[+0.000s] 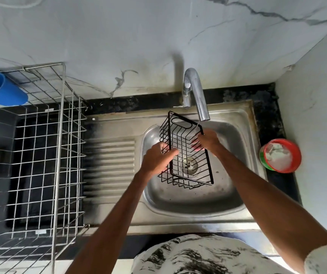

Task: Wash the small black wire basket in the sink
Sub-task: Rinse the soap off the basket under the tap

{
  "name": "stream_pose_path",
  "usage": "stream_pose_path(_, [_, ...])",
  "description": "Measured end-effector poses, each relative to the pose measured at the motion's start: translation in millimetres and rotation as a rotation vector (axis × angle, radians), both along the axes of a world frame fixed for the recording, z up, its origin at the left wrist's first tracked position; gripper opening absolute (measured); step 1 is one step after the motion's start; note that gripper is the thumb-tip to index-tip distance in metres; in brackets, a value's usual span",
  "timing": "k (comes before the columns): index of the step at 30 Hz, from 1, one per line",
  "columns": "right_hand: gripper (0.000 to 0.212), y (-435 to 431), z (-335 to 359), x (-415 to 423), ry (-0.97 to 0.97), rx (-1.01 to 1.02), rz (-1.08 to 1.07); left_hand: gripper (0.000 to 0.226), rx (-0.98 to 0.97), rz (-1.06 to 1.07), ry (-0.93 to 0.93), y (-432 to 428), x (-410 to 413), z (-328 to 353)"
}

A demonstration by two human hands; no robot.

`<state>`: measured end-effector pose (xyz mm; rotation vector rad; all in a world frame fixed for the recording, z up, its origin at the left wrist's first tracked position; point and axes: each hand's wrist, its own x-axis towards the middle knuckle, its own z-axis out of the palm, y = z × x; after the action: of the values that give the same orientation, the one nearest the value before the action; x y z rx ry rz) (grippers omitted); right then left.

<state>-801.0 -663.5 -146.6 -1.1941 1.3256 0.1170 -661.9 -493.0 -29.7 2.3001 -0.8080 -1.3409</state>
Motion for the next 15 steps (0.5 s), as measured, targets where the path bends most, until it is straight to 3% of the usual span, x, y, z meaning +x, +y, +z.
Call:
stream_pose_path(3, [0.038, -4.1, 7.6, -1.5, 0.029, 0.031, 0.025, 0.095, -0.041, 0.158, 0.029, 1.1, -8.5, -4.4])
stream_pose_path(7, [0.031, -3.8, 14.9, 2.3, -0.023, 0.000, 0.017, 0.133, 0.016, 0.411, 0.261, -6.0, -2.8, -10.6])
stream_pose_path(9, [0.028, -3.8, 15.8, 5.6, -0.046, -0.002, 0.047, 0.140, 0.046, 0.442, 0.347, -14.0, 3.7, -10.2])
stream_pose_path(15, [0.024, -6.4, 26.4, 5.8, -0.102, -0.055, 0.028, 0.093, 0.022, 0.442, 0.347, -33.8, 18.2, -15.9])
